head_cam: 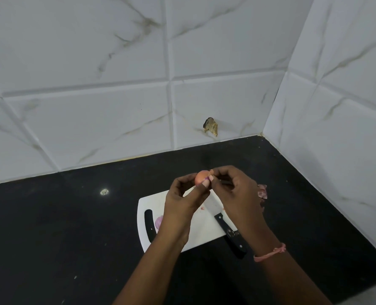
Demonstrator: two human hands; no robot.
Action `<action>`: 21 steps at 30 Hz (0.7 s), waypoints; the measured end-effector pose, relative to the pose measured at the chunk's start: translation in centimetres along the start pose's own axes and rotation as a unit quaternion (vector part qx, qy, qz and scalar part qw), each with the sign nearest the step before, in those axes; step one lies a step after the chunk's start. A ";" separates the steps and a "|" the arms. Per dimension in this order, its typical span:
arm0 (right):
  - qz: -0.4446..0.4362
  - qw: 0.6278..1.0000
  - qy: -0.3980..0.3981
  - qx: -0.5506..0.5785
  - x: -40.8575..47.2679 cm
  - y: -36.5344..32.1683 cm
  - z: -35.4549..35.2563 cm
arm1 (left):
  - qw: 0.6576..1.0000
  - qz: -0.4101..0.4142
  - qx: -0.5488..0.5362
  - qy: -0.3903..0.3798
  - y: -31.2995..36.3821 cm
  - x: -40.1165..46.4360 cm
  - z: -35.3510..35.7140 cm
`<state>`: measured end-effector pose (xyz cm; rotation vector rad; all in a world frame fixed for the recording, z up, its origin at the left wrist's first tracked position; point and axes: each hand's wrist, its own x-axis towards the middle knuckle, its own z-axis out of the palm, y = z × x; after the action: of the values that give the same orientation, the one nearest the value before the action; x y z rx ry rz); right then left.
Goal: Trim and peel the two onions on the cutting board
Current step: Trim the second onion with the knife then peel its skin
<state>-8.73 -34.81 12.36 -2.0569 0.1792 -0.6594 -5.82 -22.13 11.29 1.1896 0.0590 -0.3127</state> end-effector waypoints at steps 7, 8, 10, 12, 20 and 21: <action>-0.077 0.994 0.041 -0.071 -0.3 0.3 -0.3 | 0.999 -0.024 -0.023 -0.019 0.3 0.0 0.2; -0.074 0.994 0.047 -0.069 -0.2 0.3 -0.5 | 0.999 -0.029 -0.034 -0.026 0.3 0.0 0.3; -0.060 0.996 0.056 -0.045 -0.1 0.3 -0.7 | 0.997 -0.044 -0.053 -0.034 0.3 0.1 0.5; -0.027 0.997 0.071 0.000 0.0 0.1 -0.8 | 0.995 -0.069 -0.067 -0.041 0.4 0.2 0.5; 0.064 0.993 0.097 0.021 1.0 1.8 -0.6 | 0.982 -0.131 -0.131 -0.041 0.9 0.9 0.3; 0.084 0.992 0.098 -0.005 1.2 2.9 -0.8 | 0.979 -0.138 -0.144 -0.038 1.0 1.0 0.2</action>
<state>-7.75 -37.48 10.83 -1.9592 0.4646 -0.7544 -4.66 -22.21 12.08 0.8805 0.1978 -0.5728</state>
